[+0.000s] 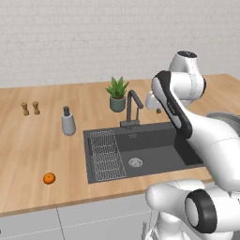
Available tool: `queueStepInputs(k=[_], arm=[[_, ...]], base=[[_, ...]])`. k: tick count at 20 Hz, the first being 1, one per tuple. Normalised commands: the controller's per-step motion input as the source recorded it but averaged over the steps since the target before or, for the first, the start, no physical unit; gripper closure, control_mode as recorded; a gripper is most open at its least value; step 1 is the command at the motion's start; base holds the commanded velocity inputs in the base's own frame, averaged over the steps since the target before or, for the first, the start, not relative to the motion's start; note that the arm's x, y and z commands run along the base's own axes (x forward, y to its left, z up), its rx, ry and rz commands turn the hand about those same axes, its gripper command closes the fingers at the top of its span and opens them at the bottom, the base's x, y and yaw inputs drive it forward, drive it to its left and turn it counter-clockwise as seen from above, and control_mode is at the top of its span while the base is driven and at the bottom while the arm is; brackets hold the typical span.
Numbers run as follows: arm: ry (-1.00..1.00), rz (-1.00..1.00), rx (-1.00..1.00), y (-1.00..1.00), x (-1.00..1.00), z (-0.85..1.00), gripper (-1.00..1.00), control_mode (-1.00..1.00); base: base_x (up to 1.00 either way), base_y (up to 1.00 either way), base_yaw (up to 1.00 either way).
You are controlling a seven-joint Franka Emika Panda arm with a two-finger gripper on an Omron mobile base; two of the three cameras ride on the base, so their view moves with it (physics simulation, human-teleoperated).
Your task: Put the colander in the sink, put the tangerine in the colander, and turn on the sink faucet and pour water over the colander.
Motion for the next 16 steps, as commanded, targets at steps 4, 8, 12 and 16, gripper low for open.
queueStepInputs(k=[4, 8, 12, 16], arm=[[0.0, 0.0, 0.02, -0.16, 0.0, 0.0, -1.0, -1.0], [0.0, 0.0, 0.03, -0.89, -0.08, 0.0, -1.0, -1.0], [0.0, 0.0, 0.0, -1.0, -0.14, 0.0, -1.0, -1.0], [0.02, 0.0, 0.0, -1.0, -0.19, -0.04, -1.0, -1.0]], base=[[0.0, 0.0, 0.0], [0.0, 0.0, 0.0], [0.0, 0.0, 0.0], [0.0, 0.0, 0.0]])
